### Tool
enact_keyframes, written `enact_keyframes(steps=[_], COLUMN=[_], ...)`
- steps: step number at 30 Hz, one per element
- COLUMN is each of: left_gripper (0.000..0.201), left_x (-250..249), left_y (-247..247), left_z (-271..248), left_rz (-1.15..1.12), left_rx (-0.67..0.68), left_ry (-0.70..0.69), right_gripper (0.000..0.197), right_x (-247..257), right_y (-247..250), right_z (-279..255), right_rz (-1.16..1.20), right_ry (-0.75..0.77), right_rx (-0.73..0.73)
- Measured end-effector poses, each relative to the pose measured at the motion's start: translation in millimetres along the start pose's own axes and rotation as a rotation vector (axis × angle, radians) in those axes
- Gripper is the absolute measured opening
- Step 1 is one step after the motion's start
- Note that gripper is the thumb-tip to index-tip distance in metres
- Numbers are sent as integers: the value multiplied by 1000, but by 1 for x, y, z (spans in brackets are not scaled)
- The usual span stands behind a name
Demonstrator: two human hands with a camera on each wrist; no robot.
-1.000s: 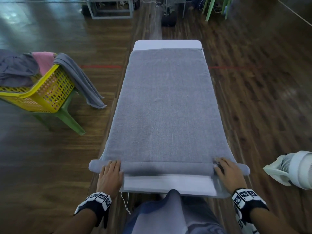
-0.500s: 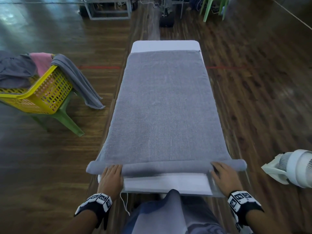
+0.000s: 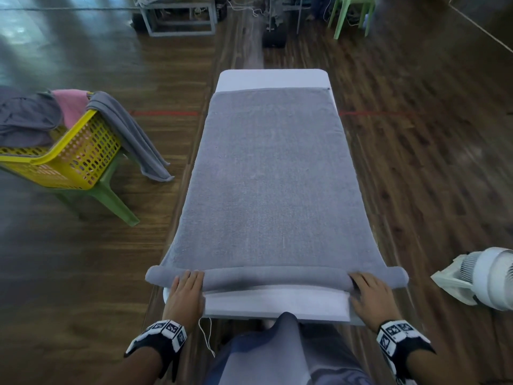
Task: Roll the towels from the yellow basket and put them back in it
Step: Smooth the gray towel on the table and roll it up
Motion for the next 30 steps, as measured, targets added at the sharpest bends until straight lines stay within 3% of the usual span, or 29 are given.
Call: enact_keyframes(steps=[2, 5, 9, 14, 18, 21, 23, 27, 29, 30], left_gripper=[45, 20, 47, 39, 27, 46, 47, 40, 24, 25], left_x=[3, 6, 7, -4, 1, 4, -1, -7, -6, -5], left_y=[4, 13, 10, 9, 8, 5, 3, 0, 6, 8], left_z=[-2, 7, 13, -10, -1, 10, 7, -10, -8, -5], left_rz=[-39, -20, -18, -12, -10, 42, 67, 27, 23, 16], left_rx=[-5, -49, -58, -8, -15, -60, -67, -28, -57, -49], left_ry=[5, 17, 77, 8, 34, 74, 56, 7, 7, 24], right_gripper=[50, 25, 22, 52, 30, 26, 21, 49, 38, 34], right_x=[-1, 0, -1, -6, -10, -11, -11, -13, -14, -13], right_y=[-4, 7, 22, 0, 10, 23, 23, 9, 12, 17], right_z=[-11, 2, 24, -3, 12, 34, 33, 13, 15, 20], right_rz=[-30, -57, 18, -4, -91, -44, -9, -36, -72, -91], right_ry=[-49, -76, -91, -18, -38, -30, -26, 7, -1, 6], right_rx=[37, 8, -71, 49, 86, -26, -52, 76, 111, 97])
Point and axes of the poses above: each hand's wrist, its own z-axis towards the middle knuckle, its own y-axis out of the back of the hand, x = y × z, the point moved 5 cm from there along z, towards the middle knuckle, and after that the axes turned 2 degrees about -y, right-handed, at the moved point
